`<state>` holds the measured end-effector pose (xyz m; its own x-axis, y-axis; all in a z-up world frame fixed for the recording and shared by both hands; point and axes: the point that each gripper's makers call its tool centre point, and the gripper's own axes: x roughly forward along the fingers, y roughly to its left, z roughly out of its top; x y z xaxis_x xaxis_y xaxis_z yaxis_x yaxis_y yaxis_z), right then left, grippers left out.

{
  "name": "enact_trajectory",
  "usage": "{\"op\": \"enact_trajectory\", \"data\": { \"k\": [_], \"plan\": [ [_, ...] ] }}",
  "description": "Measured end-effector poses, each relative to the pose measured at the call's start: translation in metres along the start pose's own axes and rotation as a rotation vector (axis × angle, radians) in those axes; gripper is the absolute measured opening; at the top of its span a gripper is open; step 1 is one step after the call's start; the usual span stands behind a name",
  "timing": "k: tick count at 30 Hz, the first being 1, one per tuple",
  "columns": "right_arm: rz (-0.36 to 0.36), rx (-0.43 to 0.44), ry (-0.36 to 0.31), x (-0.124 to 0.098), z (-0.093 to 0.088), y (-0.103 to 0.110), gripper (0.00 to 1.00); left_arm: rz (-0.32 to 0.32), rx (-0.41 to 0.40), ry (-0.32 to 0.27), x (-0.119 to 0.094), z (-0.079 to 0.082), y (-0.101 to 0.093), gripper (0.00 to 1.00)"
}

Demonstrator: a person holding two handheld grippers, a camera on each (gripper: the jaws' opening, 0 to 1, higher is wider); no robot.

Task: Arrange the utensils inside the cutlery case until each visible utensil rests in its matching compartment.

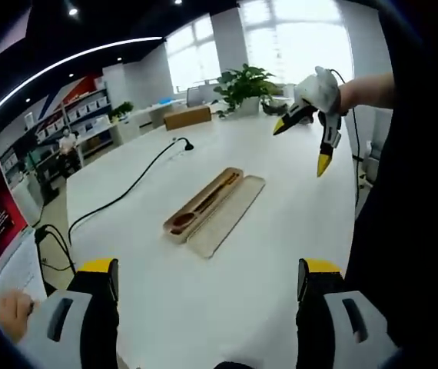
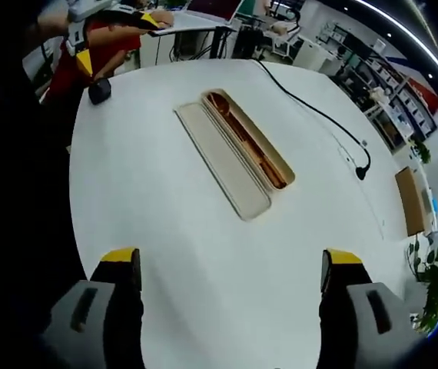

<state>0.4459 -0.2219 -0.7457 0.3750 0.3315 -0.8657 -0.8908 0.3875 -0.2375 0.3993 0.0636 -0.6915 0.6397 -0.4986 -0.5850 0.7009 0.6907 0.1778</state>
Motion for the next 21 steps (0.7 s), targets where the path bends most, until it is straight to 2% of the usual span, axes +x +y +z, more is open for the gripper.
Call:
{"op": "enact_trajectory", "data": {
  "k": [2, 4, 7, 11, 14, 21],
  "plan": [
    [0.024, -0.002, -0.008, 0.003, 0.003, -0.001, 0.94, 0.003, 0.026, 0.019, 0.003, -0.006, 0.004, 1.0],
    [0.073, -0.004, -0.003, 0.006, 0.003, 0.004, 0.88, -0.006, 0.018, 0.033, 0.007, -0.012, 0.006, 1.0],
    [0.079, -0.015, -0.004, 0.01, 0.005, -0.001, 0.87, -0.01, -0.006, 0.018, 0.013, -0.009, 0.009, 1.0],
    [0.103, -0.015, -0.009, 0.014, 0.005, -0.003, 0.86, -0.029, 0.035, 0.031, 0.023, -0.01, 0.008, 1.0],
    [0.121, -0.02, -0.01, 0.017, 0.004, -0.004, 0.85, -0.038, 0.037, 0.034, 0.027, -0.01, 0.011, 1.0],
    [0.147, -0.075, 0.022, 0.026, -0.002, -0.003, 0.84, -0.043, 0.056, 0.062, 0.031, -0.017, 0.012, 0.99]
  ]
}}
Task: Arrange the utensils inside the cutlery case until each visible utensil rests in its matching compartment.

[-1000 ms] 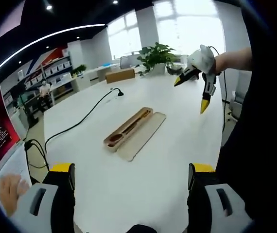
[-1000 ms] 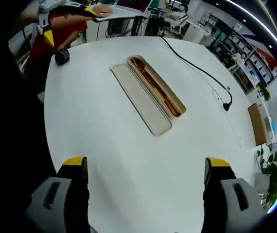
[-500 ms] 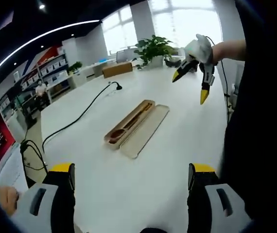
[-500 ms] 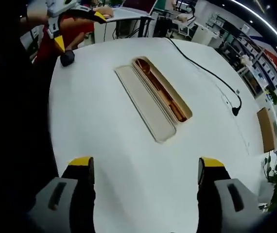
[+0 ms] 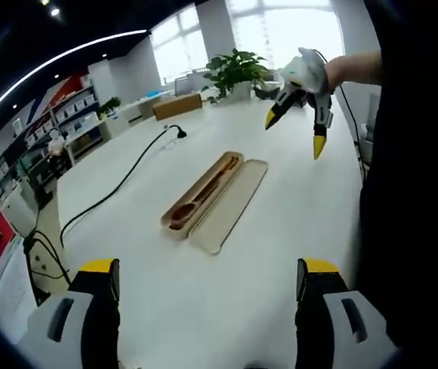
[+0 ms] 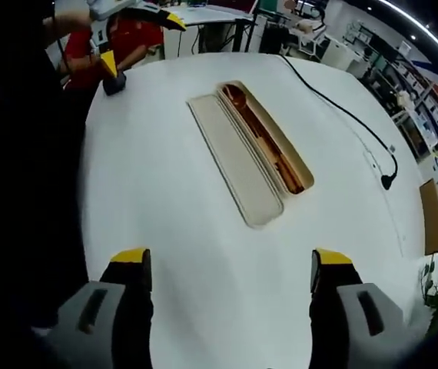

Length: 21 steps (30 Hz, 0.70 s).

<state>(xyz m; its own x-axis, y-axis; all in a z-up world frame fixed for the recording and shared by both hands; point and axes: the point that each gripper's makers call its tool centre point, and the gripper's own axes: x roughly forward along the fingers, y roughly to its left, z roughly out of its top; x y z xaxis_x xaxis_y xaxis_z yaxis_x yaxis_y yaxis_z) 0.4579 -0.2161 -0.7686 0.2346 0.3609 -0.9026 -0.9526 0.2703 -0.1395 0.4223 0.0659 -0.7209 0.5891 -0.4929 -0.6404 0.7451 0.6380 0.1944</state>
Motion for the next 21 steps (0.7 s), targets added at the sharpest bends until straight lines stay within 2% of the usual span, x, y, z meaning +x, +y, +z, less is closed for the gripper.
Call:
{"op": "enact_trajectory", "data": {
  "k": [5, 12, 15, 18, 20, 21],
  "plan": [
    [0.008, 0.01, -0.009, 0.002, 0.0, 0.001, 0.84, 0.006, -0.011, 0.002, -0.001, 0.002, 0.001, 0.99],
    [0.014, -0.054, 0.034, 0.001, -0.006, -0.001, 0.82, 0.0, -0.016, -0.002, -0.005, 0.002, -0.002, 0.99],
    [-0.012, -0.047, 0.023, -0.006, -0.005, -0.005, 0.82, 0.001, -0.011, -0.003, -0.007, 0.005, -0.002, 0.99],
    [-0.006, -0.034, 0.002, -0.009, -0.004, -0.003, 0.82, -0.003, -0.004, -0.021, -0.01, 0.012, -0.003, 0.99],
    [0.004, -0.014, 0.03, -0.011, -0.01, -0.003, 0.82, -0.01, -0.007, -0.009, -0.01, 0.012, -0.004, 0.99],
    [-0.019, -0.065, 0.055, -0.014, -0.012, -0.007, 0.82, -0.014, 0.012, -0.006, -0.011, 0.015, -0.006, 0.99]
  ]
}}
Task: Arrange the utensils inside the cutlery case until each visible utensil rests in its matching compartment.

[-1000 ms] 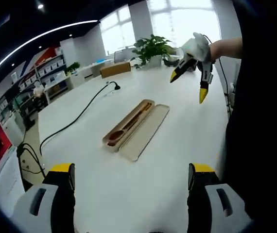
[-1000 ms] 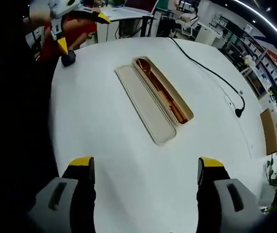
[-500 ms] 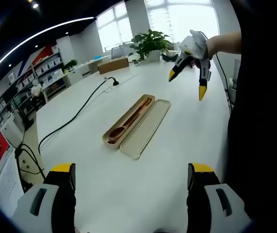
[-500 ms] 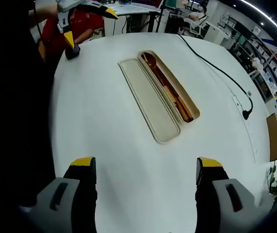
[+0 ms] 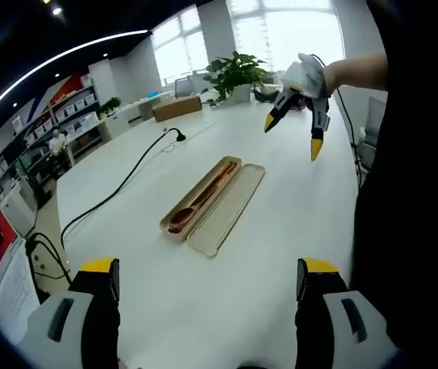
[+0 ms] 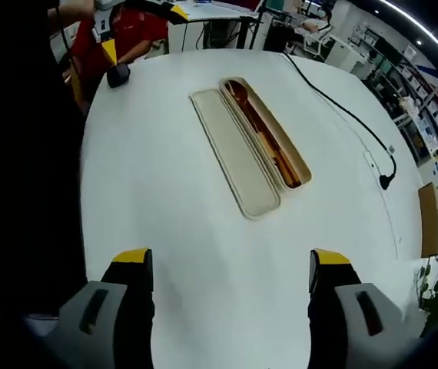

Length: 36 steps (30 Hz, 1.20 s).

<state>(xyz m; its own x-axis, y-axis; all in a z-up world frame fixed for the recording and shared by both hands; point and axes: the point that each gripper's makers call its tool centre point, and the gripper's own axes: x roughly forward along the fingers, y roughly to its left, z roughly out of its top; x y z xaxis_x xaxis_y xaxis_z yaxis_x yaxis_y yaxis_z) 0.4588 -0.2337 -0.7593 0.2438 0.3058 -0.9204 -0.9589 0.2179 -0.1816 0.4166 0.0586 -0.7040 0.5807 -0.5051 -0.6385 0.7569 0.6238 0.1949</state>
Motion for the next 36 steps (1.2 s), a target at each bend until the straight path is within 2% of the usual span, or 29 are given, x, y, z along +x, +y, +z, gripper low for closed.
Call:
{"op": "enact_trajectory", "data": {
  "k": [2, 6, 8, 11, 15, 17, 19, 24, 27, 29, 30, 31, 33, 34, 36],
  "plan": [
    [-0.022, -0.033, -0.009, -0.005, 0.004, 0.0, 0.82, -0.006, 0.025, -0.013, 0.0, 0.006, -0.003, 0.99],
    [-0.03, 0.009, -0.036, -0.007, 0.004, 0.0, 0.82, -0.018, 0.036, -0.016, 0.005, 0.008, -0.006, 0.99],
    [-0.021, 0.018, -0.024, -0.008, 0.003, 0.001, 0.82, -0.035, 0.037, 0.001, 0.007, 0.008, -0.007, 0.99],
    [-0.046, -0.031, -0.033, -0.015, 0.007, 0.0, 0.82, -0.038, 0.067, -0.024, 0.007, 0.018, -0.005, 0.98],
    [-0.051, -0.002, -0.025, -0.019, -0.004, -0.011, 0.81, -0.044, 0.028, -0.046, 0.009, 0.023, 0.002, 0.99],
    [-0.067, -0.042, -0.011, -0.024, -0.006, -0.019, 0.81, -0.046, 0.06, -0.025, 0.011, 0.023, 0.005, 0.99],
    [-0.076, -0.035, -0.025, -0.028, -0.005, -0.027, 0.81, -0.064, 0.079, -0.008, 0.017, 0.024, 0.004, 0.98],
    [-0.073, -0.049, -0.029, -0.026, -0.002, -0.029, 0.81, -0.09, 0.119, 0.006, 0.026, 0.031, -0.004, 0.98],
    [-0.053, -0.054, -0.04, -0.02, 0.004, -0.029, 0.8, -0.104, 0.124, 0.014, 0.03, 0.026, -0.003, 0.99],
    [0.0, -0.024, -0.032, -0.014, 0.004, -0.022, 0.78, -0.116, 0.141, 0.042, 0.032, 0.022, -0.005, 1.0],
    [0.01, -0.01, -0.041, -0.012, 0.007, -0.021, 0.79, -0.133, 0.168, 0.035, 0.033, 0.024, -0.007, 1.0],
    [0.023, -0.007, -0.059, -0.009, 0.012, -0.021, 0.79, -0.142, 0.16, 0.036, 0.034, 0.024, -0.007, 1.0],
    [0.036, -0.025, -0.05, -0.005, 0.013, -0.021, 0.76, -0.141, 0.144, 0.039, 0.038, 0.022, -0.004, 0.99],
    [0.038, -0.065, -0.03, 0.0, 0.013, -0.023, 0.75, -0.136, 0.148, 0.043, 0.04, 0.021, -0.002, 0.99],
    [0.04, -0.095, -0.032, 0.006, 0.019, -0.026, 0.73, -0.133, 0.161, 0.061, 0.046, 0.012, 0.002, 0.98]
  ]
}}
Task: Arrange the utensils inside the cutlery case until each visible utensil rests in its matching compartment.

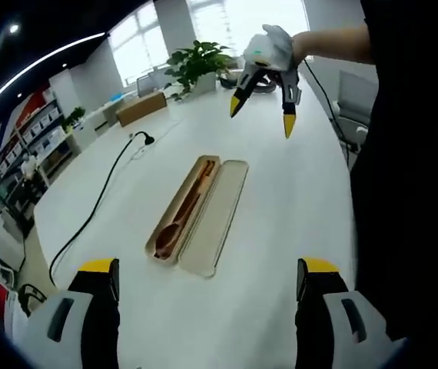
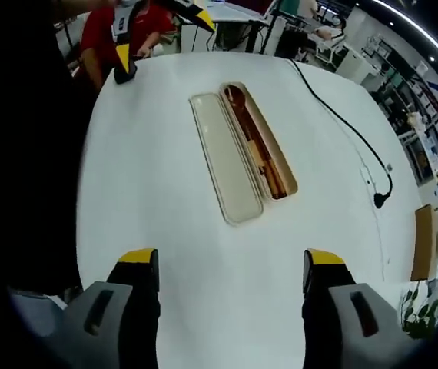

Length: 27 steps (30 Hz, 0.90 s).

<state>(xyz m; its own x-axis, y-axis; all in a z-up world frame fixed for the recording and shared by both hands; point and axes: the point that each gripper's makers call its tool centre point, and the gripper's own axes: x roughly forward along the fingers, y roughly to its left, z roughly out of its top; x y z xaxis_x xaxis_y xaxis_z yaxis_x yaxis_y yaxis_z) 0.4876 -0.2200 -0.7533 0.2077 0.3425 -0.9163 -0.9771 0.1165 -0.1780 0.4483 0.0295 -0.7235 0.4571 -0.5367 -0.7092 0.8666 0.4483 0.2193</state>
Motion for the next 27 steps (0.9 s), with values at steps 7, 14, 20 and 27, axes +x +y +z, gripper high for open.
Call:
{"op": "enact_trajectory", "data": {
  "k": [7, 14, 20, 27],
  "plan": [
    [0.05, -0.08, 0.035, 0.03, 0.006, -0.004, 0.72, -0.046, 0.02, 0.102, 0.024, -0.036, -0.003, 0.99],
    [0.158, -0.046, -0.007, 0.056, 0.021, 0.008, 0.74, -0.11, 0.02, 0.146, 0.054, -0.054, -0.008, 0.97],
    [0.177, -0.038, -0.005, 0.069, 0.014, 0.004, 0.68, -0.158, 0.011, 0.168, 0.069, -0.061, -0.011, 0.9],
    [0.207, 0.003, -0.006, 0.079, 0.016, 0.006, 0.71, -0.147, -0.04, 0.124, 0.083, -0.05, -0.01, 0.86]
  ]
}}
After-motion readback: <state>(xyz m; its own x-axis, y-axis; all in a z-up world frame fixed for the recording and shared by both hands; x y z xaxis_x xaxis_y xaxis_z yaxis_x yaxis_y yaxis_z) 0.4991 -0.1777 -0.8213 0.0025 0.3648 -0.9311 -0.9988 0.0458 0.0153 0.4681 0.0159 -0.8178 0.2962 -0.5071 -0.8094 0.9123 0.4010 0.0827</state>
